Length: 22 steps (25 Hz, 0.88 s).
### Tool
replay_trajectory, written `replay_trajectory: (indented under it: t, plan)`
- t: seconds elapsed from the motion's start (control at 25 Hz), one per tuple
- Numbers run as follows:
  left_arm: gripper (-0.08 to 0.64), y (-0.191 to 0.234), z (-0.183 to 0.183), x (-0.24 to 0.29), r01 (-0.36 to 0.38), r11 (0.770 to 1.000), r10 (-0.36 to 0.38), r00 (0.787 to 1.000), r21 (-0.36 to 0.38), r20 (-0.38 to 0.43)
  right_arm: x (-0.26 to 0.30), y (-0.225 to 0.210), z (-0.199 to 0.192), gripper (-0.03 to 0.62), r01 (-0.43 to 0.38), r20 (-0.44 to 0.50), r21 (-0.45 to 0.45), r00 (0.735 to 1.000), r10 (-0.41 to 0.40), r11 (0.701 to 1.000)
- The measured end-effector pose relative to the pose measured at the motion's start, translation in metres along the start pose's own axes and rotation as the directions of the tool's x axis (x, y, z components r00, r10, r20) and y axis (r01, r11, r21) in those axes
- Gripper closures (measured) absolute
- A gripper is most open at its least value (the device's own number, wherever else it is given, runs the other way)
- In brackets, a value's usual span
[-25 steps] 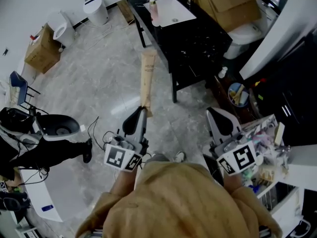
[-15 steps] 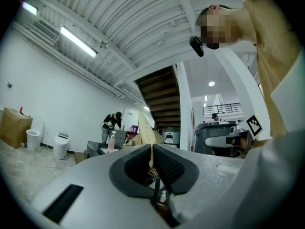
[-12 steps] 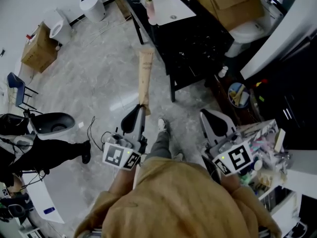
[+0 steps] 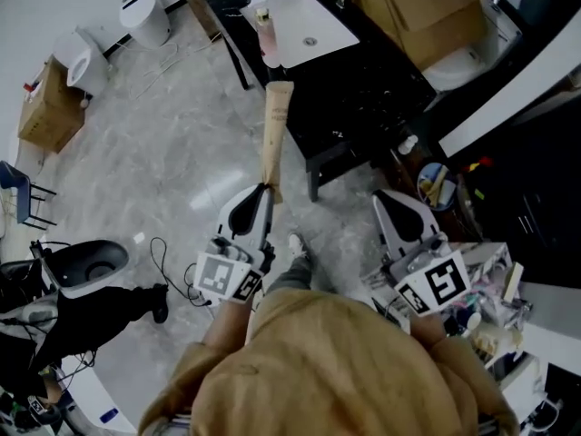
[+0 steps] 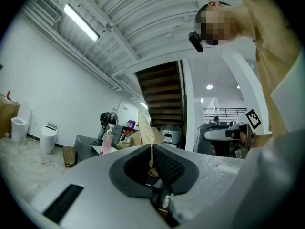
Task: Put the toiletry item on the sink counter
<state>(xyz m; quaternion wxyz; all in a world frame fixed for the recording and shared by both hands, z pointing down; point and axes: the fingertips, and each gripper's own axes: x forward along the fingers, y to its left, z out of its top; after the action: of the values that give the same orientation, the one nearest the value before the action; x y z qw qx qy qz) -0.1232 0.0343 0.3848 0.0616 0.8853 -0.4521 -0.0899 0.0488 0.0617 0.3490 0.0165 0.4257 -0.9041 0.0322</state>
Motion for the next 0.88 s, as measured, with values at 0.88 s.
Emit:
replay_trajectory:
  t: [0.88]
  plan:
    - [0.548, 0.068, -0.036, 0.147, 0.13, 0.988, -0.139, 0.985, -0.088, -0.102, 0.124, -0.105, -0.001, 0.591, 0.059, -0.055, 0.05, 0.997, -0.056, 0.997]
